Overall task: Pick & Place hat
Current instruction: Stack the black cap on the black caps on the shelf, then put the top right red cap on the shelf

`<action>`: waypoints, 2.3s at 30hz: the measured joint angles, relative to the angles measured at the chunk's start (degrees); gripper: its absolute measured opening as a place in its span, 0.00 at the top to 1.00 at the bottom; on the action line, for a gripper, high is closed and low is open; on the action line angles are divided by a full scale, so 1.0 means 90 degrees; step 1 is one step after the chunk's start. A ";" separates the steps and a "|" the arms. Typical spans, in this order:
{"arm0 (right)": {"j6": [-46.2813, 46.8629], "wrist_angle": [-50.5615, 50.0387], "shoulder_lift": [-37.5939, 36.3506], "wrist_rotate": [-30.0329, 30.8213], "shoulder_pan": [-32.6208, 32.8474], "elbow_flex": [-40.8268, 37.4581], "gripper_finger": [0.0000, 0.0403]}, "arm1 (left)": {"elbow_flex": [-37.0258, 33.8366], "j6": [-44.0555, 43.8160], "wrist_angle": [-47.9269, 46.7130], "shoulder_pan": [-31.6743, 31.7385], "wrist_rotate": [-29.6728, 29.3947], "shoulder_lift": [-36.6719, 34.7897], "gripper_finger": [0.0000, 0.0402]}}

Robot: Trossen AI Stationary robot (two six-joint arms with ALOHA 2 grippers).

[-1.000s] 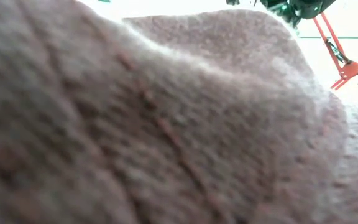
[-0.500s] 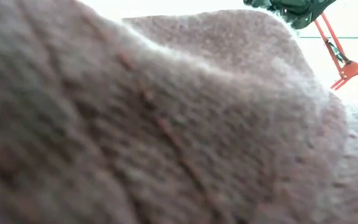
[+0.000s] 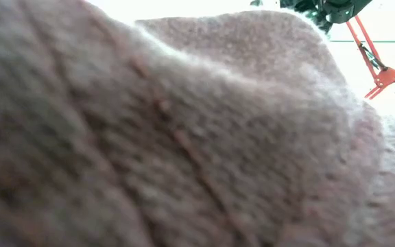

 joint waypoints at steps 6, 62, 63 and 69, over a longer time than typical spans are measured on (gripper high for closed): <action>-0.0042 -0.0622 -0.0262 -0.0022 0.0000 0.0000 0.93 | 0.0000 0.0002 0.0000 0.0000 0.0002 0.0000 0.72; -0.1902 -0.2575 -0.0420 0.3033 0.3583 0.0002 0.72 | -0.1662 -0.0102 0.0166 -0.0016 0.0120 0.0113 0.72; -0.1940 -0.2569 -0.0353 0.3346 0.3770 0.0002 0.72 | -0.1829 0.0155 0.0303 -0.0029 0.0190 0.0148 0.72; -0.2503 -0.2575 0.0045 0.4655 0.4488 0.0002 0.74 | -0.2986 0.1689 0.2390 -0.0124 0.0244 0.0453 0.73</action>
